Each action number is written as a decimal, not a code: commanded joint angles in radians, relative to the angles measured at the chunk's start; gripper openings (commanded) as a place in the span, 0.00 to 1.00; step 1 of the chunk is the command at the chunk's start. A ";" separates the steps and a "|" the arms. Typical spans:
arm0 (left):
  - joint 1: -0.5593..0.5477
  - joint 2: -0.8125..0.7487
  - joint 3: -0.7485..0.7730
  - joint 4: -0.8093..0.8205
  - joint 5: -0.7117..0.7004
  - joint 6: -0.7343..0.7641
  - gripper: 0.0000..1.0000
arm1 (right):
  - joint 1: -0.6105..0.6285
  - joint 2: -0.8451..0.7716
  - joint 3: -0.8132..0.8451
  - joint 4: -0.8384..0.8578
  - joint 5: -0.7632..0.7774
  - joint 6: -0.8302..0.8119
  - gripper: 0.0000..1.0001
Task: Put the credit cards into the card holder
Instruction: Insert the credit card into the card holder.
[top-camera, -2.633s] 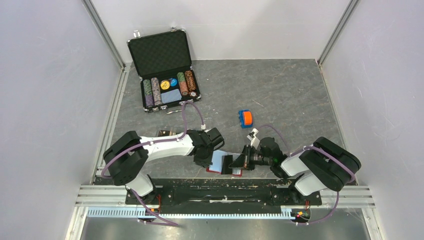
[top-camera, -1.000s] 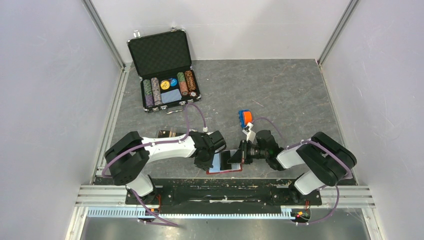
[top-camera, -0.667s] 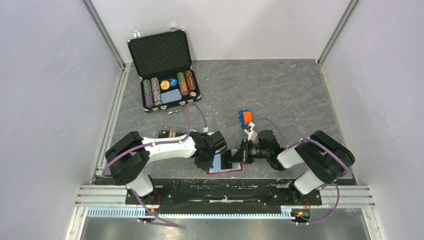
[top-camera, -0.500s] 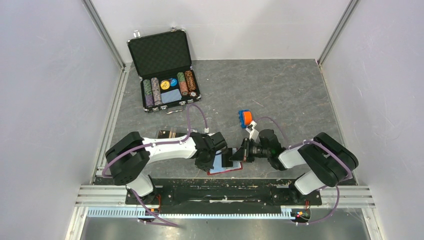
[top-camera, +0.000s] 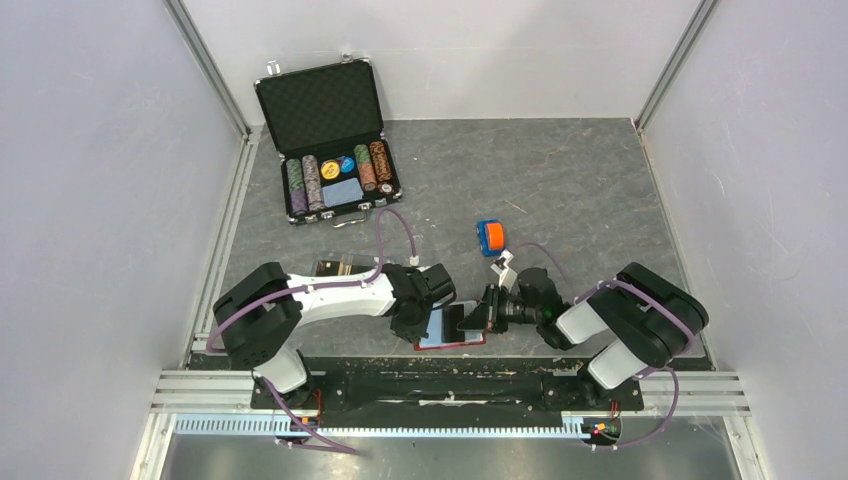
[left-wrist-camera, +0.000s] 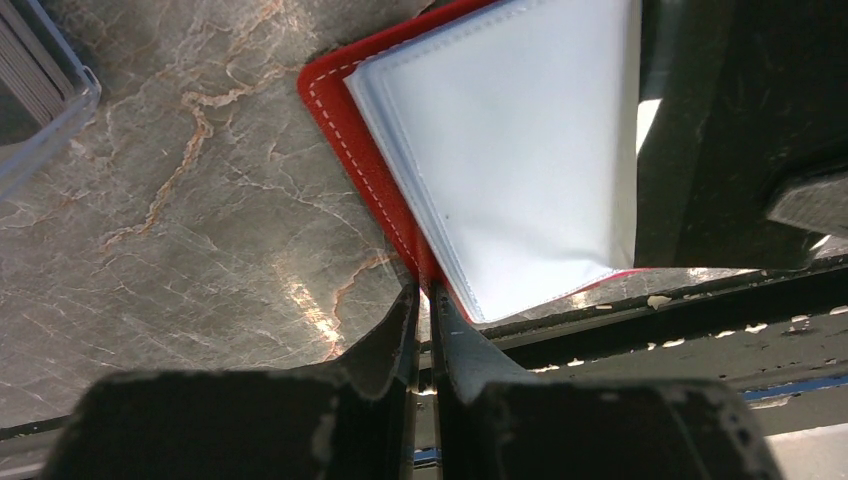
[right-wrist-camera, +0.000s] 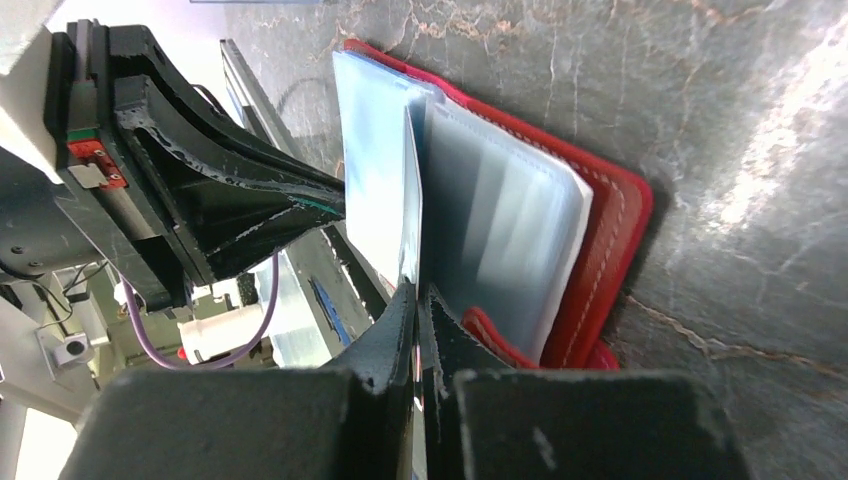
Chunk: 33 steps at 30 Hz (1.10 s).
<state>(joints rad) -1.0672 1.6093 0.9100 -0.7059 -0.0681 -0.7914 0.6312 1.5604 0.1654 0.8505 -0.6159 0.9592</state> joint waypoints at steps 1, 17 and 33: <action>-0.022 0.037 -0.006 0.019 0.047 -0.003 0.13 | 0.034 0.046 0.003 0.028 0.008 0.020 0.00; -0.023 0.043 0.017 -0.001 0.040 0.007 0.12 | 0.113 0.134 0.107 0.041 0.033 0.033 0.00; -0.023 -0.004 0.006 0.044 0.041 -0.015 0.08 | 0.166 -0.095 0.273 -0.564 0.287 -0.257 0.52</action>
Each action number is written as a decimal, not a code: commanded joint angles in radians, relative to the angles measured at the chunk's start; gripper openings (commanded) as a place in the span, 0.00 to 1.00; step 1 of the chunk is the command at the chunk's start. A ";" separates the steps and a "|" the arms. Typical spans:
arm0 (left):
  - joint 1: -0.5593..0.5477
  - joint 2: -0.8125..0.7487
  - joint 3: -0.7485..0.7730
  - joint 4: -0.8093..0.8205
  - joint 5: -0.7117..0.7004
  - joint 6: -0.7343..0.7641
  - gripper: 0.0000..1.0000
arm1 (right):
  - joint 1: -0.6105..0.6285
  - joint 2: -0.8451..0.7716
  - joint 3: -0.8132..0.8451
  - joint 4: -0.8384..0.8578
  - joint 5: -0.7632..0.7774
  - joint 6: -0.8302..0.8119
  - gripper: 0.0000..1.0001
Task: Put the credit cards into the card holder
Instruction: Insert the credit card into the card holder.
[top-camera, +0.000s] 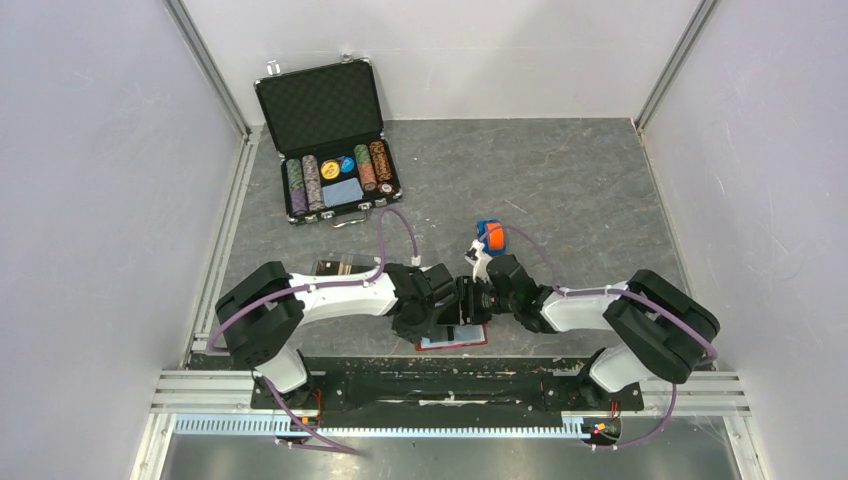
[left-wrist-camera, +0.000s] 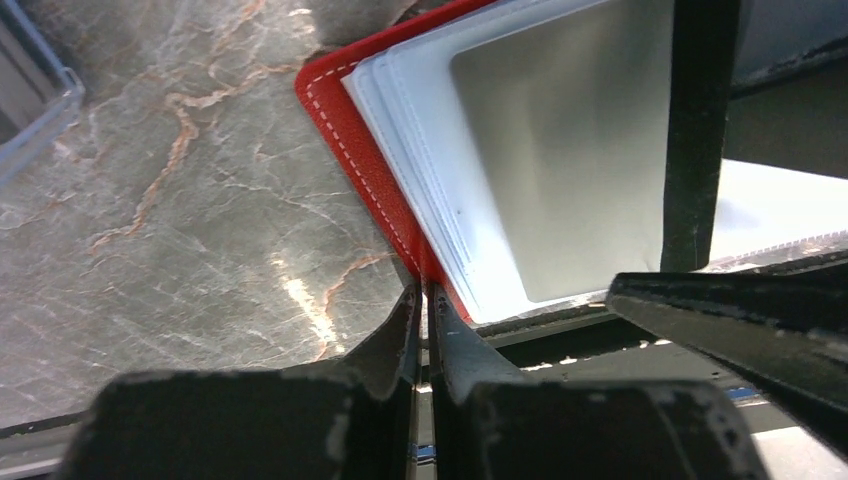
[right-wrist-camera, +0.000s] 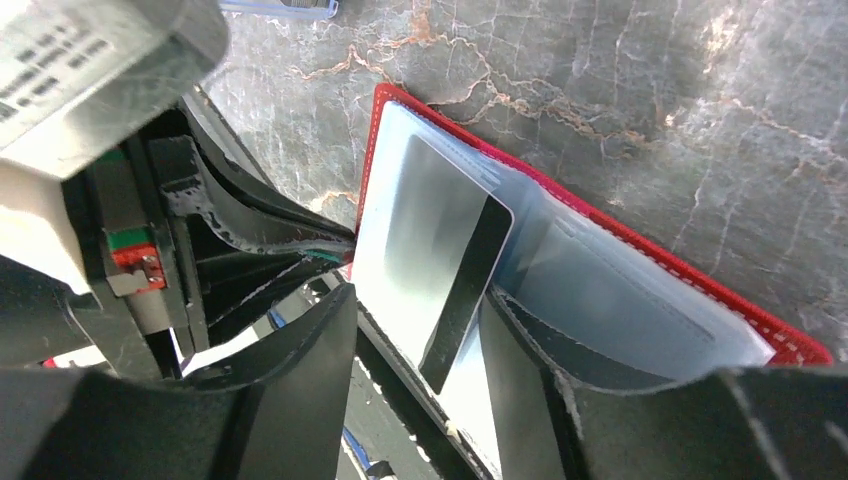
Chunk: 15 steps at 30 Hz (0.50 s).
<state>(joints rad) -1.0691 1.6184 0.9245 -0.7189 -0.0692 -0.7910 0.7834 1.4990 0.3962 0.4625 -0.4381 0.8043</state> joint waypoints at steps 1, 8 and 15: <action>-0.022 -0.011 -0.009 0.063 0.045 -0.017 0.08 | 0.018 -0.041 0.044 -0.182 0.115 -0.105 0.54; -0.020 -0.002 -0.006 0.081 0.046 -0.021 0.06 | 0.029 -0.013 0.047 -0.178 0.114 -0.119 0.59; -0.018 0.035 0.036 0.072 0.042 0.003 0.05 | 0.063 0.041 0.063 -0.103 0.051 -0.101 0.38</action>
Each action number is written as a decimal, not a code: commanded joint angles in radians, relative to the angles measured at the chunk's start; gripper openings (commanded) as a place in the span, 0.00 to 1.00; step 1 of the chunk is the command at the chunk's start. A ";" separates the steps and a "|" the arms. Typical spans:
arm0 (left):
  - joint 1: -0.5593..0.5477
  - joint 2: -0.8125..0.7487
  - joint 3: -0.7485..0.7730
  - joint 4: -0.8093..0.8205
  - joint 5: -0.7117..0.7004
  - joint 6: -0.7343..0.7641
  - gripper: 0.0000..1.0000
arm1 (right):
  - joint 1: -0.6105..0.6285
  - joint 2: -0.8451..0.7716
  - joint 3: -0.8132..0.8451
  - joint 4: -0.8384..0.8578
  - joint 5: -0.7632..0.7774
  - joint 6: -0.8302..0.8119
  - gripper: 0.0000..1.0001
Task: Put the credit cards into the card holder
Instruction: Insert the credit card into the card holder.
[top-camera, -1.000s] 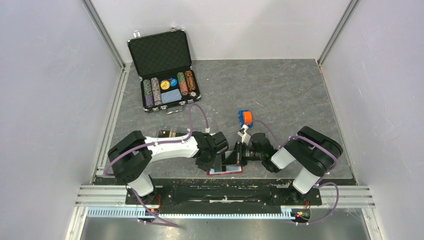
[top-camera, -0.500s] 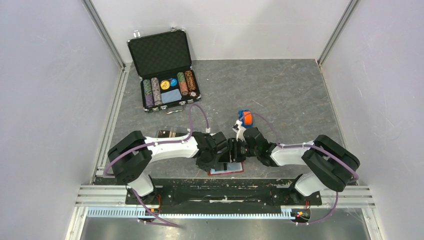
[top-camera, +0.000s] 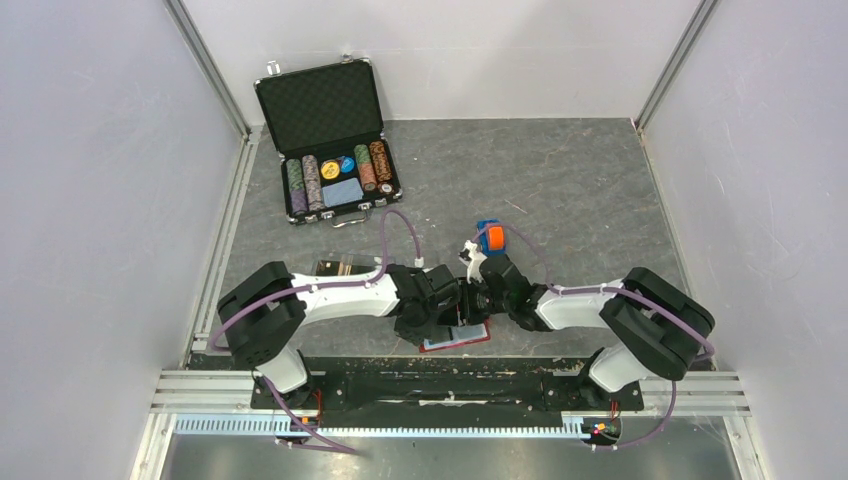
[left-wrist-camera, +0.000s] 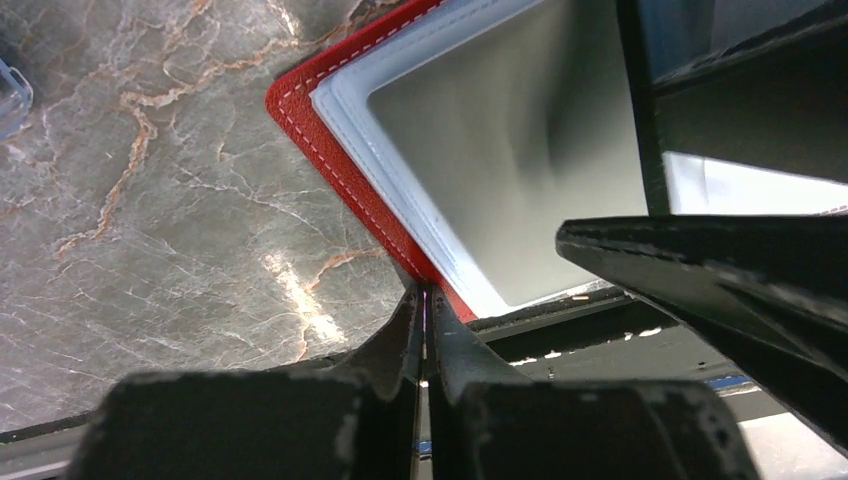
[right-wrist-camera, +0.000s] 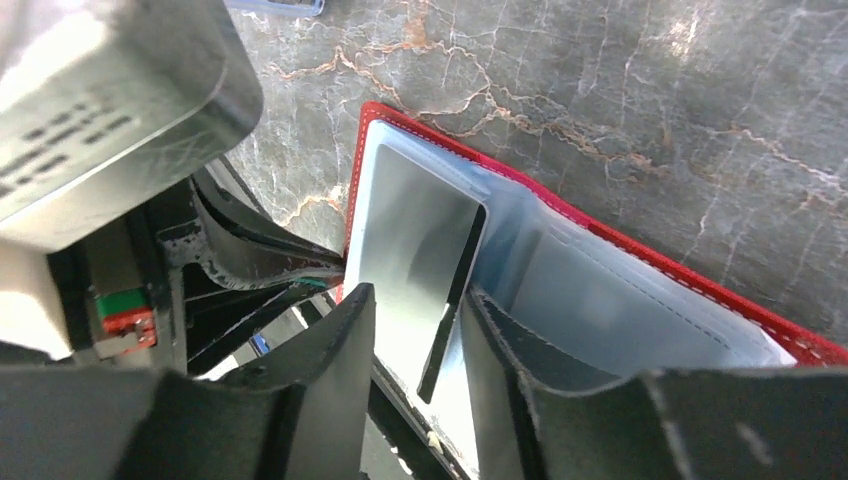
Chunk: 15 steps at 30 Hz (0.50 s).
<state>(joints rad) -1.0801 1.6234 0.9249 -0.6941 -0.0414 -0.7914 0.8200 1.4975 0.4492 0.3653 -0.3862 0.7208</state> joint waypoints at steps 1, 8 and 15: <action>-0.007 0.035 0.048 0.040 0.011 0.011 0.04 | 0.029 0.045 0.002 0.021 -0.012 -0.006 0.34; -0.007 0.060 0.114 0.004 -0.012 0.050 0.04 | 0.031 0.028 -0.037 0.069 -0.014 0.030 0.19; -0.002 0.007 0.149 0.030 0.064 0.085 0.39 | 0.030 -0.057 -0.058 0.016 0.072 0.015 0.15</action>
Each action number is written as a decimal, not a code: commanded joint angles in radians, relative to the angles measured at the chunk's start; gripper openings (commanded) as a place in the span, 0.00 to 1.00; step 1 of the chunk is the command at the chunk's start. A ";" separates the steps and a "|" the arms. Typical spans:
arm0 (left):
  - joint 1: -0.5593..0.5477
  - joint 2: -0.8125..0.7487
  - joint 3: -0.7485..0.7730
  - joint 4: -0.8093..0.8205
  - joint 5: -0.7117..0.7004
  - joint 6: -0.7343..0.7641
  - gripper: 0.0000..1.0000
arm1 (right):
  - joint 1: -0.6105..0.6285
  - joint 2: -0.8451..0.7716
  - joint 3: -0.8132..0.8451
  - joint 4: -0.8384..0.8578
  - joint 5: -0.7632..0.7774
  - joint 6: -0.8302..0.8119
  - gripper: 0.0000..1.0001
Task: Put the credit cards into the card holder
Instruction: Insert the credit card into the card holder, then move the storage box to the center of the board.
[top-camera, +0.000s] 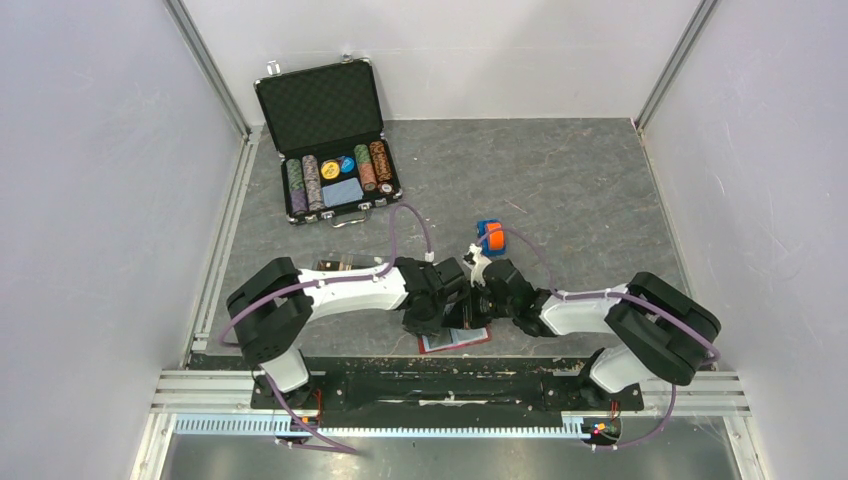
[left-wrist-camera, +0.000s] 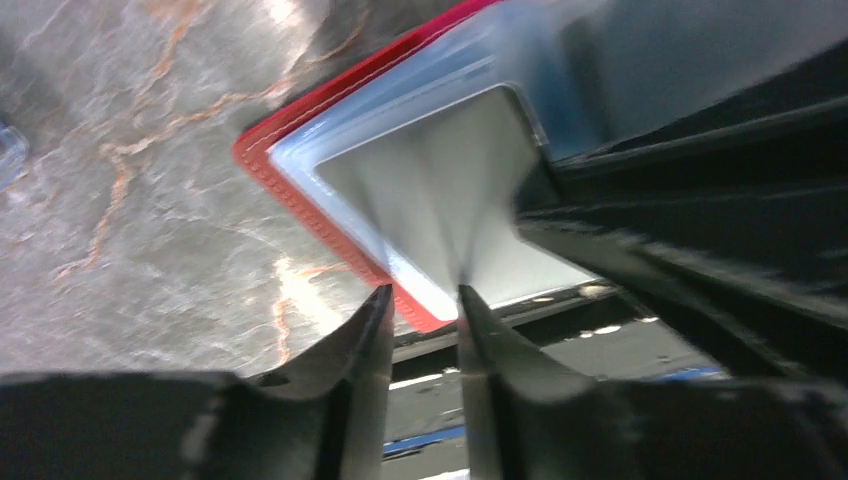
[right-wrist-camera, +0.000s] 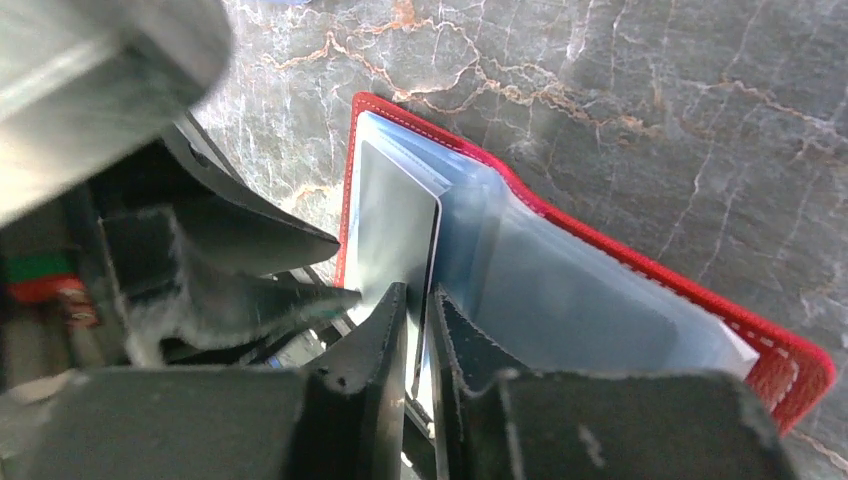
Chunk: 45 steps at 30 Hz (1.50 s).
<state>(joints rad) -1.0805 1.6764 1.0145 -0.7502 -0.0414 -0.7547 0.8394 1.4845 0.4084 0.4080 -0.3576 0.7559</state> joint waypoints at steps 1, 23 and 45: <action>-0.001 -0.061 0.063 0.093 0.085 0.049 0.45 | 0.010 -0.054 -0.019 -0.023 0.047 -0.021 0.18; 0.549 -0.399 0.006 -0.010 0.174 0.167 0.63 | 0.012 -0.133 0.020 -0.099 0.086 -0.069 0.72; 0.369 0.035 0.228 -0.022 0.141 0.209 0.44 | -0.024 -0.272 -0.026 -0.111 0.087 -0.055 0.90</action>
<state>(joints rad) -0.6575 1.6772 1.1702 -0.8368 0.0444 -0.5270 0.8349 1.2510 0.4000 0.2859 -0.2794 0.7059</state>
